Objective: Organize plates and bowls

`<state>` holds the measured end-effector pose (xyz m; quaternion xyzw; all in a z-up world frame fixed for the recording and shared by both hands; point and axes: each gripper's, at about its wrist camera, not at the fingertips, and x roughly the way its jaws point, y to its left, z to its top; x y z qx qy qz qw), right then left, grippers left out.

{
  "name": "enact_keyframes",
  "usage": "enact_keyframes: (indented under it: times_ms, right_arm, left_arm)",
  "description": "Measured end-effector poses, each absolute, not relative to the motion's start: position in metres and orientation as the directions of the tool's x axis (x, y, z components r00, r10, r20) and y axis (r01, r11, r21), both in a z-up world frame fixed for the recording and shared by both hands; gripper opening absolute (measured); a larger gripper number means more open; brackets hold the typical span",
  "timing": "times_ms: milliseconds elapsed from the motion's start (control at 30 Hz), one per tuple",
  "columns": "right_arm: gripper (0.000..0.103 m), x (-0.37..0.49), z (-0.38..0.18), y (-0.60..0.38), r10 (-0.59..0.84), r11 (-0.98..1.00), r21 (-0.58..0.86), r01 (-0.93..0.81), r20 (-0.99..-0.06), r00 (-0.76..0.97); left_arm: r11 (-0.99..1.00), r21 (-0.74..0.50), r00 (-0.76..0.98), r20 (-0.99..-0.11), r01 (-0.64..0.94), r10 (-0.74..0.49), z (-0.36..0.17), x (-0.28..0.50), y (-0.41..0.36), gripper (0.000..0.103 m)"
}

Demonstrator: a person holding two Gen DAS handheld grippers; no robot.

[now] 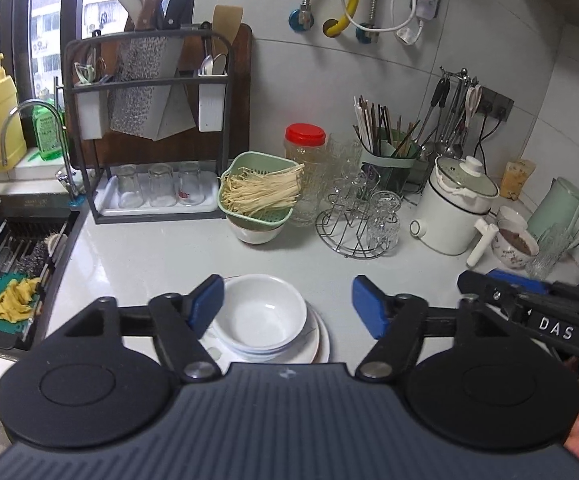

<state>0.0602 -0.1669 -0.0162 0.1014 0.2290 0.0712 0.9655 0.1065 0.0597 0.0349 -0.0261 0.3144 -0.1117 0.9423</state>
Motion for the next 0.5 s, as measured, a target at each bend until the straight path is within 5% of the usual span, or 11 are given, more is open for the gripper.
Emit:
enact_keyframes:
  times_ms: [33,100,500]
  right_arm:
    - [0.077,0.054,-0.017,-0.166,0.164,0.974,0.211,-0.08,-0.416,0.895]
    - [0.09,0.044,-0.019,-0.168,0.154,0.975,0.208,-0.075,-0.395,0.906]
    - [0.09,-0.011,-0.034,-0.165,0.172,0.969,0.235,-0.08,-0.403,0.899]
  left_arm:
    - [0.977,-0.105,0.781,-0.588,0.186,-0.212,0.035,0.1,0.06,0.088]
    - [0.983,-0.09,0.788,-0.587,0.162,-0.184,0.032,0.087,0.063,0.095]
    - [0.991,-0.095,0.771,-0.623,0.092,-0.131,0.02,0.026,0.072,0.1]
